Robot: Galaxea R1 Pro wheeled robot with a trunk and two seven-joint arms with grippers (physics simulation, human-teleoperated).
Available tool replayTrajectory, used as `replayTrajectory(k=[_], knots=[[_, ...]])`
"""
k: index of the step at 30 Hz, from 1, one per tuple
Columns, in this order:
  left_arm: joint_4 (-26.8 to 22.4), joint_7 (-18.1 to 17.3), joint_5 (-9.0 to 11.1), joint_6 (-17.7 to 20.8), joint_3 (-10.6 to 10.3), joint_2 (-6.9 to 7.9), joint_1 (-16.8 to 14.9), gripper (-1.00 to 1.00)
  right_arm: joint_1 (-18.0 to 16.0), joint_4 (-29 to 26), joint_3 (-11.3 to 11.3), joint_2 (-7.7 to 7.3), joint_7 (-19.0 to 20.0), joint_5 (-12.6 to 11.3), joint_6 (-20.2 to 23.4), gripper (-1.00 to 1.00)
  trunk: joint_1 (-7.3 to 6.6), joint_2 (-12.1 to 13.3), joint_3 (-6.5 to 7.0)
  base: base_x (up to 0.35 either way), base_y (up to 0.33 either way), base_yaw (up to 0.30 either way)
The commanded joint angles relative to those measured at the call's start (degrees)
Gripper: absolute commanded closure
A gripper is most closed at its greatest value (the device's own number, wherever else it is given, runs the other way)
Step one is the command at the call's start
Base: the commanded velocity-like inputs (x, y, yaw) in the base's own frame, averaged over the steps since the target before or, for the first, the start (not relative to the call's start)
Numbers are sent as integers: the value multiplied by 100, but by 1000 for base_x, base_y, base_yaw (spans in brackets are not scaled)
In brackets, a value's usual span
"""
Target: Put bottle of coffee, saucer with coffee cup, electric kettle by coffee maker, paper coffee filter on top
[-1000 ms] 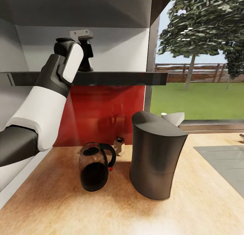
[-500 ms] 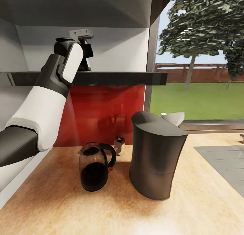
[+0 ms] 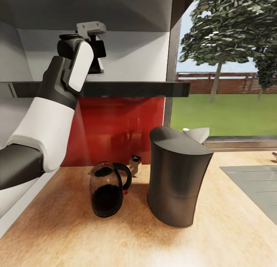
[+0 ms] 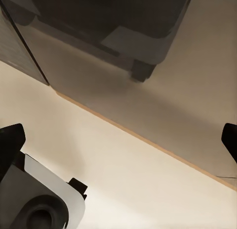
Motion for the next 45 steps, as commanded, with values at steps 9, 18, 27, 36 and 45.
replayTrajectory(k=[9,18,27,36,45], knots=[[-156,45,-344,38,-15,-16,-6,100,-6,15,27,2,48,-61,-24,-100,2,-7,-10,-99,0,0],[-163,45,-372,40,2,-17,-6,100,-6,15,13,1,48,-67,-21,-100,2,-7,-10,-238,0,0],[-163,44,-368,42,18,-17,-6,100,-6,15,9,1,53,-74,-16,-100,2,-7,-10,-330,0,0],[-164,37,-366,41,29,-17,-6,100,-6,15,-2,1,59,-79,-15,-100,2,-7,-10,-304,0,0],[-167,36,-365,39,34,-17,-6,100,-6,15,-8,-2,57,-79,-15,-100,2,-7,-10,-142,-5,0]])
